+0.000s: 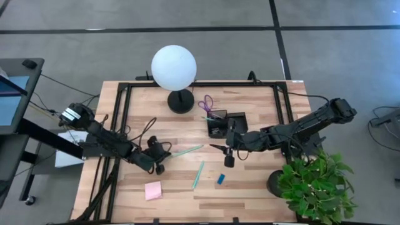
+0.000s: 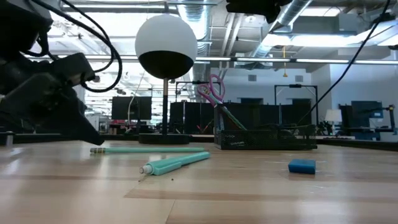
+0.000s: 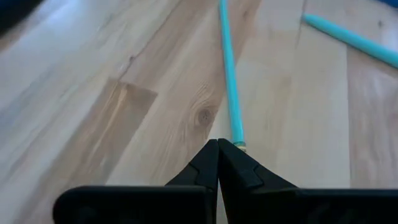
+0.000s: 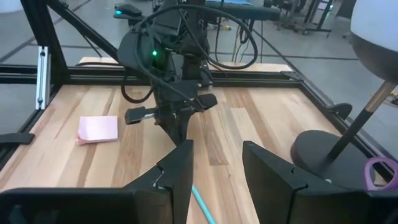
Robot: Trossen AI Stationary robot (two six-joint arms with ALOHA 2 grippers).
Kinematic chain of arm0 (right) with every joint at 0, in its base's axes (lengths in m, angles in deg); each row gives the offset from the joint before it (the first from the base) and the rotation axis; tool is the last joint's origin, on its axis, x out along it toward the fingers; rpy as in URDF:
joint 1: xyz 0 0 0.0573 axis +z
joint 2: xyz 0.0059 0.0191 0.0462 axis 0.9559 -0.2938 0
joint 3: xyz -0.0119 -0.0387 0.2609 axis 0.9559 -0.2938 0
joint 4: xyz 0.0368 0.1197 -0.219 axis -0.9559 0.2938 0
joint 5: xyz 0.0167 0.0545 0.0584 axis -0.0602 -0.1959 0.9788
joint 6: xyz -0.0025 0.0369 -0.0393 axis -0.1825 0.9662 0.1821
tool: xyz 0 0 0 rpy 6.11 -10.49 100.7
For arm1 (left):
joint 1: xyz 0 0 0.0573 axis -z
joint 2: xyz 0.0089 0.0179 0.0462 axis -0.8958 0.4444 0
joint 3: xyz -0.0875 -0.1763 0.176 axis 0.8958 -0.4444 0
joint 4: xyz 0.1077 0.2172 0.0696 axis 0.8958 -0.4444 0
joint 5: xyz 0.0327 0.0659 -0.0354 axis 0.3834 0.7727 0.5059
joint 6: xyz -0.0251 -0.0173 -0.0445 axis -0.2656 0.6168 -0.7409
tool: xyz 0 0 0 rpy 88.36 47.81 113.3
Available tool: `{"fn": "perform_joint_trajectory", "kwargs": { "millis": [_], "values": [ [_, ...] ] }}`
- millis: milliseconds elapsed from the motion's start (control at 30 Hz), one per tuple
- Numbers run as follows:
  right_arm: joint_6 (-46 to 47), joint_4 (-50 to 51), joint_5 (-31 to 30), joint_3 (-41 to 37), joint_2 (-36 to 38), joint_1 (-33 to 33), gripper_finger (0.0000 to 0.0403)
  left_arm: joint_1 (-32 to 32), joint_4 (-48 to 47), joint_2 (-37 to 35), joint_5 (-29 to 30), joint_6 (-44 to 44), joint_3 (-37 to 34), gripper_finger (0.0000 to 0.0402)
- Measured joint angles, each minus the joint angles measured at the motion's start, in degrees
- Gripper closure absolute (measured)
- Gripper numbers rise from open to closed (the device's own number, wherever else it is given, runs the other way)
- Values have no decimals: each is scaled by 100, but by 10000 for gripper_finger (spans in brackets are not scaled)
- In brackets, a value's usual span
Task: Pick and place office supplies into organizer
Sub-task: Put the left light blue pencil into the black desk organizer
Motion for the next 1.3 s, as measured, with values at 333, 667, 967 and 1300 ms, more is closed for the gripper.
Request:
{"fn": "perform_joint_trajectory", "kwargs": {
  "millis": [333,667,967,1300],
  "values": [
    [33,87,7,0,-46,-8,272,-202,75,-2,-12,1224,230,334],
    [164,85,5,0,-46,-24,272,-1,45,-2,-81,328,206,256],
    [165,59,0,0,-46,-26,272,219,393,648,651,19,203,258],
    [165,55,-4,0,-46,-26,272,225,1948,1979,1023,-3,213,258]
  ]
}}
